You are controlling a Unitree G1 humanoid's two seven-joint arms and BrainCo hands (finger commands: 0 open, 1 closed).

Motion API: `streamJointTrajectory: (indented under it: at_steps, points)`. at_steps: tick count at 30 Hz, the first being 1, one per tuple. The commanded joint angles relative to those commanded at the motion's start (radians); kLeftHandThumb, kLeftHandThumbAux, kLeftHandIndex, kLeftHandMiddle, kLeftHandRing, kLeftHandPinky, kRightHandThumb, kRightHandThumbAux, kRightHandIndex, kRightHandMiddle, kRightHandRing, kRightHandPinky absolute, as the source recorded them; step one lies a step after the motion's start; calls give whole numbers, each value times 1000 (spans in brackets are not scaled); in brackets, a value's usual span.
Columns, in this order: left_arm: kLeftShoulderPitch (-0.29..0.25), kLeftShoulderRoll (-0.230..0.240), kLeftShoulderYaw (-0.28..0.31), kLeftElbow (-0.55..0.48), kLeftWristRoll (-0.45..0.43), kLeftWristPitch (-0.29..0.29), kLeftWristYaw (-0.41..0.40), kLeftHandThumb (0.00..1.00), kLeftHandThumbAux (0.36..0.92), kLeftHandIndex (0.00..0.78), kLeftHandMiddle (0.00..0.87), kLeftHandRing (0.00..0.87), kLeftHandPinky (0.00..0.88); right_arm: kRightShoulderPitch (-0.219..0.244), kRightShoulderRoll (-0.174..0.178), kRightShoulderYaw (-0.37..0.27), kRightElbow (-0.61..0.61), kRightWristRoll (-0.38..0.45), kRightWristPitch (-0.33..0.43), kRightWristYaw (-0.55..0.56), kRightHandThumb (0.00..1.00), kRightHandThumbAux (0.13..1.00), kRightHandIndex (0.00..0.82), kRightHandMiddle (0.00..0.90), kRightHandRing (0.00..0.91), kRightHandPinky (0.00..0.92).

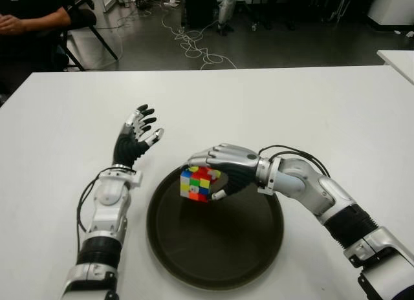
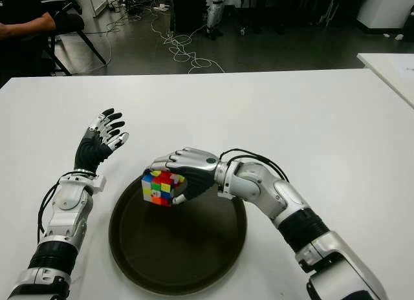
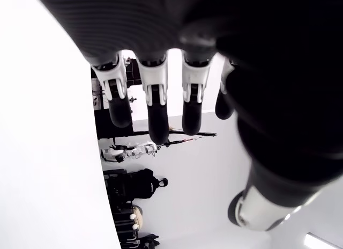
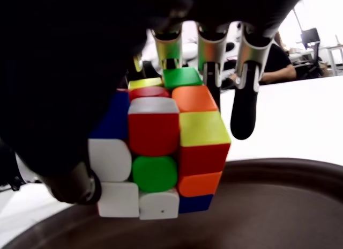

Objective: Pick up the Rubik's Cube and put it in the plate

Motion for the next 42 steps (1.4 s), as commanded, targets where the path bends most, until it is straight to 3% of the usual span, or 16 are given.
streamJointTrajectory:
  at_steps: [3, 7, 10, 11, 13, 14, 17, 27, 42]
  points:
    - [0, -1, 2, 1, -7, -3, -4, 123, 773, 116, 176, 162, 128, -1, -3, -2, -1, -25, -6, -29, 829, 692, 398, 465, 411, 395]
    - [0, -3, 5, 3, -15, -3, -9, 125, 775, 104, 169, 158, 139, -3, -8, -3, -7, -60, 2, -53, 828, 694, 428, 432, 307, 310]
    - [1, -4, 5, 3, -19, -3, -9, 129, 779, 100, 168, 158, 153, -3, -16, -4, -32, -68, 46, -16, 720, 728, 405, 238, 205, 209]
    - [2, -3, 5, 3, -19, -2, -10, 127, 781, 97, 165, 156, 153, -4, -19, -4, -41, -68, 63, 4, 462, 755, 272, 168, 147, 155]
    - [3, -3, 4, 1, -19, -2, -11, 124, 783, 95, 162, 154, 153, -2, -23, -2, -60, -69, 89, 31, 236, 779, 156, 106, 96, 108]
    - [4, -3, 4, 0, -19, -1, -11, 123, 787, 93, 161, 152, 153, 0, -23, -1, -67, -70, 99, 39, 151, 778, 103, 74, 66, 80]
    - [4, -2, 4, 1, -18, -2, -11, 124, 794, 95, 160, 151, 153, 5, -26, 2, -92, -74, 142, 72, 49, 753, 34, 25, 22, 34]
    - [9, -1, 3, -4, -14, -7, -8, 130, 787, 99, 165, 155, 144, 5, -34, 4, -145, -68, 229, 156, 0, 680, 0, 0, 0, 0]
    - [5, -2, 8, 9, -14, -15, -3, 124, 786, 93, 160, 153, 154, -4, -36, 5, -151, -72, 270, 171, 0, 653, 0, 0, 0, 0]
